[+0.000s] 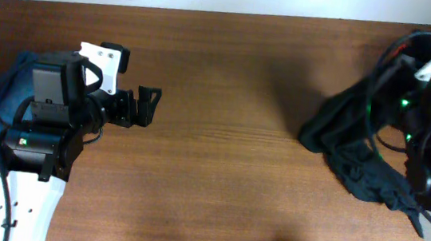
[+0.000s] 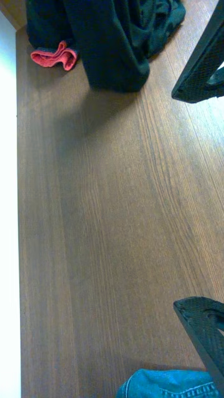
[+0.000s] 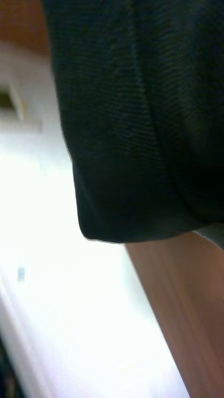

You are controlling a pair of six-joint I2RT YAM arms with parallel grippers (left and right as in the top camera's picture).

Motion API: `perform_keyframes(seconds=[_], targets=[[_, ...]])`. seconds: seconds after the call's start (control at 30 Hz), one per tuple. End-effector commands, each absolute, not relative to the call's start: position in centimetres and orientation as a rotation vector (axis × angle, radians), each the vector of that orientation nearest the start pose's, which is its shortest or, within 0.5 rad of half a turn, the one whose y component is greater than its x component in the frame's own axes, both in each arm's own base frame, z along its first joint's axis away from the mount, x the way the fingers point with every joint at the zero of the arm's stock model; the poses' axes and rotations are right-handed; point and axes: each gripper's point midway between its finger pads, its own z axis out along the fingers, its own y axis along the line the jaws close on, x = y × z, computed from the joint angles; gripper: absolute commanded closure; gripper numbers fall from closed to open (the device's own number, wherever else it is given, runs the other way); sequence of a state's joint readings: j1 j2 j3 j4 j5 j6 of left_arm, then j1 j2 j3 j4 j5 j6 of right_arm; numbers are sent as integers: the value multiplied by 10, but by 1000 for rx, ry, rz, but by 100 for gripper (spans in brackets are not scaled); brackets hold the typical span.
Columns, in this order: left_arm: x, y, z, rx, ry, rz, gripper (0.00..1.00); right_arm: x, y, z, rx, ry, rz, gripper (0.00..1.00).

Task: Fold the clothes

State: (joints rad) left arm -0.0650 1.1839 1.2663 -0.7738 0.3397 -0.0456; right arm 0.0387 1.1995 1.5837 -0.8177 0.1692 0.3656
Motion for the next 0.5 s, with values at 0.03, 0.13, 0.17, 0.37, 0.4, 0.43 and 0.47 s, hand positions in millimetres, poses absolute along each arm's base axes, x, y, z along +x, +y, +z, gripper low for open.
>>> perform_keyframes(seconds=[0.03, 0.13, 0.17, 0.37, 0.4, 0.43, 0.47], targets=[[342, -71, 295, 200, 2221, -376, 1, 370, 76, 397, 173, 2032, 411, 96], [344, -66, 294, 185, 2224, -342, 1, 386, 122, 362, 74, 2140, 453, 95], [344, -66, 294, 188, 2223, -338, 1, 390, 142, 345, 28, 2188, 469, 89], [344, -66, 294, 209, 2219, -327, 1, 387, 229, 274, -196, 2362, 479, 68], [344, -66, 294, 209, 2219, -327, 1, 388, 230, 272, -195, 2363, 452, 65], [344, -66, 294, 209, 2219, -327, 1, 389, 228, 271, -188, 2360, 423, 61], [344, -66, 294, 209, 2219, -327, 1, 391, 225, 271, -175, 2353, 387, 57]])
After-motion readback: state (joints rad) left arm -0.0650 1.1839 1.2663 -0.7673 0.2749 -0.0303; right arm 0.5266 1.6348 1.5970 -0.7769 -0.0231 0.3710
